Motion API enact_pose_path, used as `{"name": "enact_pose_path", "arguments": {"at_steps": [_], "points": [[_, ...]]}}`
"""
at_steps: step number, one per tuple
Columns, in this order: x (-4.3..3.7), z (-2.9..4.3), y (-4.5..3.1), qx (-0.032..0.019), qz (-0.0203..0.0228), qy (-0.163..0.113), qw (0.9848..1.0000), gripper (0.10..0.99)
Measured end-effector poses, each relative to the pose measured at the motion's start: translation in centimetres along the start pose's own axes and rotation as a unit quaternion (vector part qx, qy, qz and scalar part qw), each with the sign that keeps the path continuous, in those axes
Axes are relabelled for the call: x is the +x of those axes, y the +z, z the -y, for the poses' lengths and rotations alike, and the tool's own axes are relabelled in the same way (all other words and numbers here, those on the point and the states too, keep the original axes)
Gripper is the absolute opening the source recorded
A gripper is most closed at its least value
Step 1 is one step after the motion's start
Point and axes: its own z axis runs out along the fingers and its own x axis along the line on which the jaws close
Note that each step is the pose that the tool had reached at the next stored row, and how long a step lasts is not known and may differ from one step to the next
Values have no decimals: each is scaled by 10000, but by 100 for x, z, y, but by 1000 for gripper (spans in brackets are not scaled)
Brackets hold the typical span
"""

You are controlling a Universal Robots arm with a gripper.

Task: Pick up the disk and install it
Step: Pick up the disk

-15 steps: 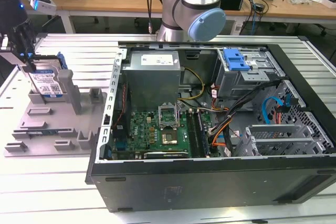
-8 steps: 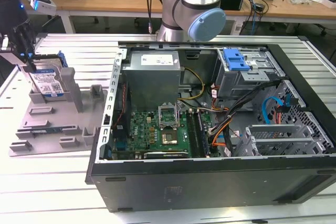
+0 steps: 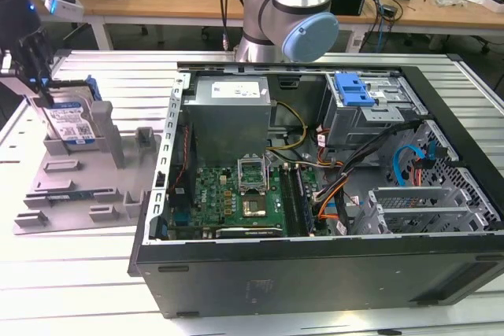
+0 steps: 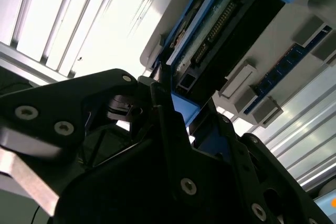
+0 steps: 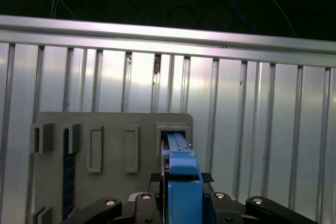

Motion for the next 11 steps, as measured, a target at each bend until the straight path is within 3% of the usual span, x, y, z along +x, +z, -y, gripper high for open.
{"name": "enact_pose_path", "arguments": {"at_steps": [11], "points": [[0,-3,-119,0,0,0,10000,369]]}}
